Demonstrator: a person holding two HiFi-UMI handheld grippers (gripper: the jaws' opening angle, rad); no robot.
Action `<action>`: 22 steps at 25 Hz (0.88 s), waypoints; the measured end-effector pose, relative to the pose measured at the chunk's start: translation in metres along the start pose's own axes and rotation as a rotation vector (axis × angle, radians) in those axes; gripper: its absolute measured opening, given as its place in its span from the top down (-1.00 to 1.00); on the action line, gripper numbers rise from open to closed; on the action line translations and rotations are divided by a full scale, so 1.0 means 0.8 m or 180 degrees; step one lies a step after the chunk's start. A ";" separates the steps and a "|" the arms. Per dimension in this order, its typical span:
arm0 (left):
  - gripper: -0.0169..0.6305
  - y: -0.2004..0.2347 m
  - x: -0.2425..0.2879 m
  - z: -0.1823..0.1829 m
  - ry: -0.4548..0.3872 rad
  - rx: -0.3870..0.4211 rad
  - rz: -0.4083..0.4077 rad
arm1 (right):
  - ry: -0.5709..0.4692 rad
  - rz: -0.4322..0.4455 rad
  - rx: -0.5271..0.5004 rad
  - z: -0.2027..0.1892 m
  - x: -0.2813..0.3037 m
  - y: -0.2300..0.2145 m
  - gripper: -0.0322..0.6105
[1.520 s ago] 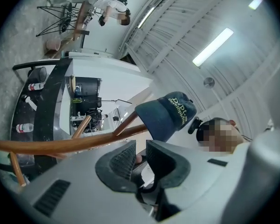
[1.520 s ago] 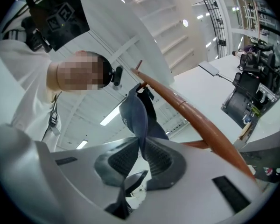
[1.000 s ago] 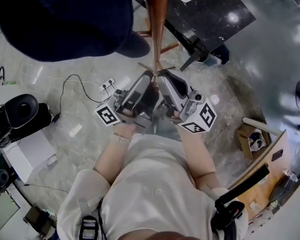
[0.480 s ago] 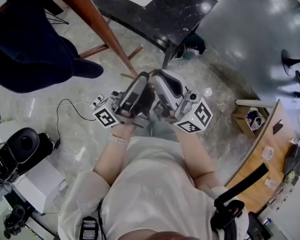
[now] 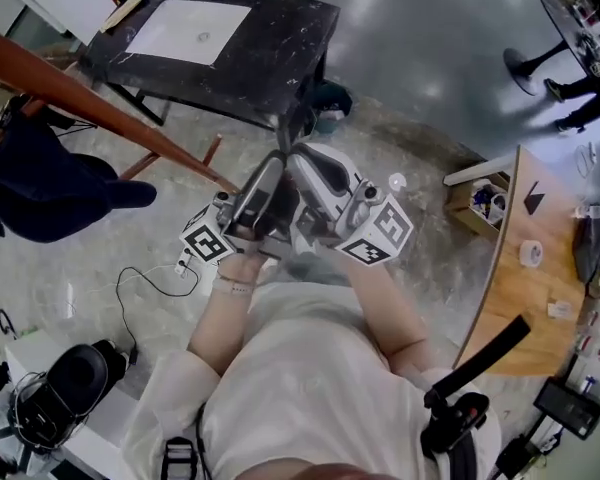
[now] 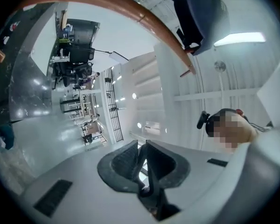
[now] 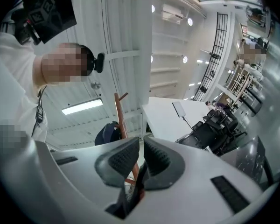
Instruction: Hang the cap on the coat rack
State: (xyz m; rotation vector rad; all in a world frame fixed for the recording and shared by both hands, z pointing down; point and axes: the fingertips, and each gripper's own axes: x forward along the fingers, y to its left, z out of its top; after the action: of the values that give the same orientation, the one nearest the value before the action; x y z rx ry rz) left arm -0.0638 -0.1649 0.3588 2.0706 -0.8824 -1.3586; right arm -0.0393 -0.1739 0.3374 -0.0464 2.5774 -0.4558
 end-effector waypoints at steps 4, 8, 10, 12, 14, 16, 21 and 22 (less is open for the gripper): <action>0.77 -0.012 0.030 -0.012 0.0133 -0.0021 -0.0117 | -0.0039 -0.0059 -0.0124 0.029 -0.003 0.000 0.78; 0.77 -0.019 0.056 -0.031 0.0281 -0.0055 -0.0183 | -0.0090 -0.0167 -0.0230 0.054 -0.015 -0.004 0.78; 0.77 -0.020 0.062 -0.037 0.0303 -0.0141 -0.0195 | -0.0111 -0.0199 -0.0271 0.064 -0.018 -0.005 0.78; 0.77 -0.023 0.068 -0.039 0.0362 -0.0122 -0.0252 | -0.0135 -0.0229 -0.0335 0.073 -0.021 -0.004 0.78; 0.77 -0.029 0.076 -0.038 0.0439 -0.0062 -0.0341 | -0.0173 -0.0263 -0.0403 0.079 -0.021 -0.003 0.78; 0.77 -0.032 0.086 -0.039 0.0528 0.0023 -0.0371 | -0.0205 -0.0296 -0.0463 0.089 -0.023 -0.005 0.78; 0.78 -0.030 0.119 -0.054 0.0851 0.0349 -0.0357 | -0.0300 -0.0470 -0.0607 0.120 -0.041 -0.022 0.78; 0.77 -0.029 0.124 -0.057 0.0912 0.0393 -0.0362 | -0.0315 -0.0511 -0.0637 0.125 -0.045 -0.026 0.78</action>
State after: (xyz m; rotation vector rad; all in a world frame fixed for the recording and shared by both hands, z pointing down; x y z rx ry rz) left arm 0.0129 -0.2210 0.3000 2.3675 -0.7509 -1.0471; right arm 0.0406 -0.2204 0.2809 -0.3395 2.5224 -0.2446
